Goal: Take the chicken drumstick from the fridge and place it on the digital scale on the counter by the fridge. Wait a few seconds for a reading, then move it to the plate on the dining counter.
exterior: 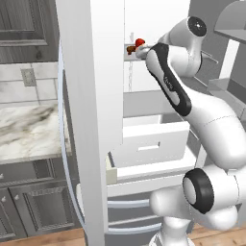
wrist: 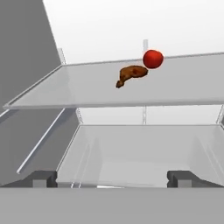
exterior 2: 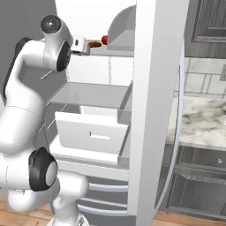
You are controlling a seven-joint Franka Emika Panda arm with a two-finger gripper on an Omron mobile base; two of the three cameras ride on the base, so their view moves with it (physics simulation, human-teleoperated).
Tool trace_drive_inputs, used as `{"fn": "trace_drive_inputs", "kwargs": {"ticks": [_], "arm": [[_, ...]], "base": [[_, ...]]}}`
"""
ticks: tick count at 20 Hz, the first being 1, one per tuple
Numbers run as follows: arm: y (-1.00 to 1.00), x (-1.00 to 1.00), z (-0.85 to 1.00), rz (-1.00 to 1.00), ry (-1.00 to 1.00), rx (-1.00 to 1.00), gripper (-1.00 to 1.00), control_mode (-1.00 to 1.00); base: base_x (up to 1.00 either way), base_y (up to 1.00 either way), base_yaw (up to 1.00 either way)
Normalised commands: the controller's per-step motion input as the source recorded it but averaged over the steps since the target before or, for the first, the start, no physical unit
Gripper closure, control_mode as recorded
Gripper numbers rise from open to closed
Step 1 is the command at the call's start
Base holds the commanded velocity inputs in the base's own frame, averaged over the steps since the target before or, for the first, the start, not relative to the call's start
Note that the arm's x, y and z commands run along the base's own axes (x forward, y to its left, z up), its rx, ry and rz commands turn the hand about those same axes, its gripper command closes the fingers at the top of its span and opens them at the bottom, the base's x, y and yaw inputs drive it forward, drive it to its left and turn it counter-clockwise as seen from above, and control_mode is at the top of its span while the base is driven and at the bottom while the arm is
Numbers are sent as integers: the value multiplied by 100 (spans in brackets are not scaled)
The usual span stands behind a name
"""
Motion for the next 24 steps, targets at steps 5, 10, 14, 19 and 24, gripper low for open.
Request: {"fn": "trace_drive_inputs", "kwargs": {"ticks": [5, 10, 14, 19, 24], "arm": [[5, 48, 5, 0, 0, -2, -100, -100], [0, 45, 0, 0, 0, -4, -100, -100], [0, 42, -10, 0, 0, -4, -100, -100], [1, 46, -21, 0, 0, -4, -100, -100], [4, 44, -15, 0, 0, -2, -100, -100]], "base": [[0, 0, 0], [0, 0, 0], [0, 0, 0], [0, 0, 0], [0, 0, 0]]}}
